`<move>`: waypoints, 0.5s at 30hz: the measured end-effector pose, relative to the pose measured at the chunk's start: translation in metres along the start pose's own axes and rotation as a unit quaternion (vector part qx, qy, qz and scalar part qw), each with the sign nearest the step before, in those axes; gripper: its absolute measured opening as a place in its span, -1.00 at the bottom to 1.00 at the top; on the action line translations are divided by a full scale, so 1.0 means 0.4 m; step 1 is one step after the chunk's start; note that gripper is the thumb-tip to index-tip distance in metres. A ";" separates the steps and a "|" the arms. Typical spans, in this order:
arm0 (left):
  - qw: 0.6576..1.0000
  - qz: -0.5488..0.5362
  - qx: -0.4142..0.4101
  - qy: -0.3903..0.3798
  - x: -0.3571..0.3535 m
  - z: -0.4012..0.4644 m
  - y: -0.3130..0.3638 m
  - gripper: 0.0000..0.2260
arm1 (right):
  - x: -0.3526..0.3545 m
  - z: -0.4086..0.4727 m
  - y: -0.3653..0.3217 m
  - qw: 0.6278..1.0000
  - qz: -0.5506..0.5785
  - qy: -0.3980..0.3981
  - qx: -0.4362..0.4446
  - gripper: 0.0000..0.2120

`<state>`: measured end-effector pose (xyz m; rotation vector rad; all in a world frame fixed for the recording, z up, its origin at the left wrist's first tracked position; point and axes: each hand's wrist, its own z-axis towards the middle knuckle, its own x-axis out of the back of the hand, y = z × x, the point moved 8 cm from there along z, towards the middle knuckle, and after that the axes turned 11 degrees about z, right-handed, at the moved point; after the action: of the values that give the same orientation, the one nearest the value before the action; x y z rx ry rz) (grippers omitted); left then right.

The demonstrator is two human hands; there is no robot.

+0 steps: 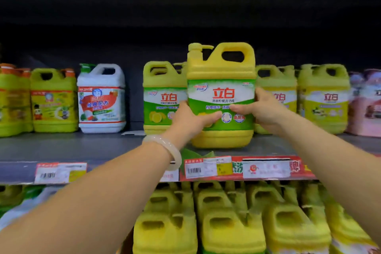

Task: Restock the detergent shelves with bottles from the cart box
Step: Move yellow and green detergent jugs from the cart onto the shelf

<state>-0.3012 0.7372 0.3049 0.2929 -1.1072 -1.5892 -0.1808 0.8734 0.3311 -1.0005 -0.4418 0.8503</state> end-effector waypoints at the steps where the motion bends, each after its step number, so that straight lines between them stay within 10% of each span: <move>1: 1.000 0.016 0.002 0.006 -0.010 0.010 -0.011 -0.08 | 0.005 0.010 0.021 1.000 0.006 -0.006 -0.003 -0.29; 6: 0.992 0.122 0.008 -0.021 -0.036 0.064 -0.034 -0.18 | 0.036 0.058 0.067 0.999 -0.018 -0.006 0.031 -0.01; 15: 0.969 0.241 0.020 -0.047 -0.071 0.068 -0.076 -0.23 | 0.066 0.059 0.107 0.977 -0.191 0.054 0.082 -0.45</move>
<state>-0.3295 0.7732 0.2856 -0.0297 -1.1773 -1.1564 -0.1983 0.9188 0.3043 -0.7719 -0.4454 0.4757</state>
